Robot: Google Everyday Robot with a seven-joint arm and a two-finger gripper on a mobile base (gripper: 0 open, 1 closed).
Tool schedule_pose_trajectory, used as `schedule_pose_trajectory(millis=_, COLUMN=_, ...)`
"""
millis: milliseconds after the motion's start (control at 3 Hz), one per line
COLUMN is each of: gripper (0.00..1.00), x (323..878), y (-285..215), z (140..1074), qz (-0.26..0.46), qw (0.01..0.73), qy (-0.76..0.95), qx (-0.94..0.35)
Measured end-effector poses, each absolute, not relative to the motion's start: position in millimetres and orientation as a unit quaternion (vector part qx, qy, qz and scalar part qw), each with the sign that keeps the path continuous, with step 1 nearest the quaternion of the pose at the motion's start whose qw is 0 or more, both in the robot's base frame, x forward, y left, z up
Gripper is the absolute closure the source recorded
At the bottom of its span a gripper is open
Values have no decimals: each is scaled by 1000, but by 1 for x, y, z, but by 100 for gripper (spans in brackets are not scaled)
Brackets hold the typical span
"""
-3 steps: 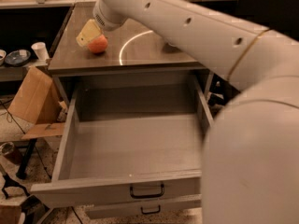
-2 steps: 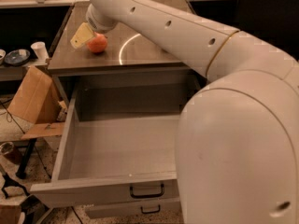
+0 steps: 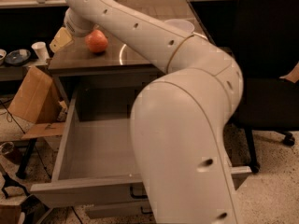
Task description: Place apple into top drawer
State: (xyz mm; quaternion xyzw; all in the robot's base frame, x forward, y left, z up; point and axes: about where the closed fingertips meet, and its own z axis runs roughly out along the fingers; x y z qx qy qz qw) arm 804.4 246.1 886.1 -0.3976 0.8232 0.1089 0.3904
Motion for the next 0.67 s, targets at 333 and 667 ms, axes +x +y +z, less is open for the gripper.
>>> schedule_pose_trajectory(millis=333, gripper=26, x=802, y=265, z=872, qz=112, qw=362, qy=831, qx=-408)
schedule_pose_trajectory(millis=667, gripper=22, x=811, y=263, z=867, qz=92, qw=349, qy=843, qx=-399)
